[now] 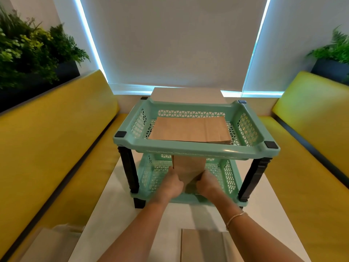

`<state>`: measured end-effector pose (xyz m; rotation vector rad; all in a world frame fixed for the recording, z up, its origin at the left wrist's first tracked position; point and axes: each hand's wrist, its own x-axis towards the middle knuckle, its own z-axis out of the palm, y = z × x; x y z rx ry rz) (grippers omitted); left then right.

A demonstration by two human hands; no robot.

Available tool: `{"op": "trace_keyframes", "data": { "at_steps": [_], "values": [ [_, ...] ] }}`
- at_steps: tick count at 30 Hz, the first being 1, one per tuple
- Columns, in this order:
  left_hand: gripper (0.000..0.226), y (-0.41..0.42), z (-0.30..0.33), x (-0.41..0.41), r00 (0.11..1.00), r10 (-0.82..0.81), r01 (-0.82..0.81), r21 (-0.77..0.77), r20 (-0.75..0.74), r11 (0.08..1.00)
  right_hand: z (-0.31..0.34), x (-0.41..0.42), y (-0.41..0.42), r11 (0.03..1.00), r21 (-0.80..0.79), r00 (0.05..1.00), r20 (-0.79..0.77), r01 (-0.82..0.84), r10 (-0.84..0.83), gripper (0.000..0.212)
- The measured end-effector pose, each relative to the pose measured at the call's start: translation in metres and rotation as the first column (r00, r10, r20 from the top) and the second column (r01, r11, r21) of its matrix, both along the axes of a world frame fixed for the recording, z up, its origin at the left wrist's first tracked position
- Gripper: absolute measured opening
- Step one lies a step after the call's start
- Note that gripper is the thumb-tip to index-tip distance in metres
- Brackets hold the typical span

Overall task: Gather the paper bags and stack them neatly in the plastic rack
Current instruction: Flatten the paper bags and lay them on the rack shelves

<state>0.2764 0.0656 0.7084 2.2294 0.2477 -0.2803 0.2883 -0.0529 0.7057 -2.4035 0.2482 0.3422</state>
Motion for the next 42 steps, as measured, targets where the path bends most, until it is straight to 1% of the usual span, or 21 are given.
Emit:
{"op": "trace_keyframes", "data": {
  "at_steps": [3,5,8,14,17,19,23,27,29,31,32,35,36,42],
  "values": [
    [0.039,-0.001,0.001,-0.001,1.0,-0.001,0.0,0.061,0.017,0.998,0.002,-0.001,-0.002,0.998,-0.056,0.999,-0.001,-0.04,0.04,0.023],
    [0.033,0.0,0.002,0.002,0.998,0.009,-0.015,0.096,0.064,0.995,0.004,0.0,-0.003,0.998,-0.053,0.999,0.029,-0.04,0.042,0.024],
    [0.03,0.002,0.005,0.008,0.994,0.042,-0.05,0.078,0.096,0.996,0.006,0.003,-0.002,0.999,-0.024,0.997,0.067,-0.025,0.026,0.023],
    [0.042,0.008,0.0,0.008,0.999,0.05,-0.05,0.024,-0.018,0.998,-0.002,0.007,0.008,0.997,0.082,0.998,0.052,0.015,-0.019,0.029],
    [0.047,0.008,-0.004,0.008,0.999,0.029,-0.027,0.046,-0.035,0.999,-0.004,0.006,0.01,0.998,0.064,0.998,0.055,0.006,-0.01,0.029],
    [0.046,0.007,-0.004,0.008,0.999,0.014,-0.009,0.102,-0.052,0.995,-0.005,0.006,0.011,0.999,0.044,0.999,0.049,0.007,-0.009,0.028],
    [0.039,0.01,0.004,0.009,0.995,-0.046,0.071,0.295,-0.088,0.953,0.0,0.007,0.009,1.0,-0.024,0.999,0.038,-0.02,0.021,0.029],
    [0.03,0.027,0.014,0.014,0.993,0.006,0.039,0.385,-0.114,0.922,0.008,0.011,0.013,0.999,-0.007,0.999,0.012,-0.045,0.046,0.026],
    [0.028,0.036,0.017,0.018,0.991,0.03,0.026,0.421,-0.128,0.907,0.006,0.016,0.019,0.999,0.034,0.999,-0.016,-0.032,0.033,0.026],
    [0.028,0.041,0.02,0.018,0.988,0.049,0.026,0.47,-0.148,0.882,0.005,0.017,0.028,0.998,0.042,0.997,-0.059,-0.038,0.04,0.022],
    [0.028,0.041,0.02,0.019,0.987,0.051,0.032,0.496,-0.153,0.868,0.005,0.017,0.032,0.998,0.022,0.995,-0.074,-0.057,0.059,0.019],
    [0.029,0.041,0.013,0.019,0.985,0.078,0.018,0.537,-0.157,0.843,0.004,0.013,0.041,0.991,-0.065,0.989,-0.106,-0.113,0.105,0.03],
    [0.029,0.041,0.009,0.019,0.983,0.086,0.019,0.548,-0.165,0.837,0.004,0.011,0.043,0.986,-0.096,0.986,-0.106,-0.138,0.128,0.031],
    [0.029,0.042,-0.004,0.019,0.985,0.09,0.01,0.563,-0.15,0.826,0.002,0.01,0.048,0.939,-0.256,0.971,-0.118,-0.231,0.207,0.025]
  ]
}}
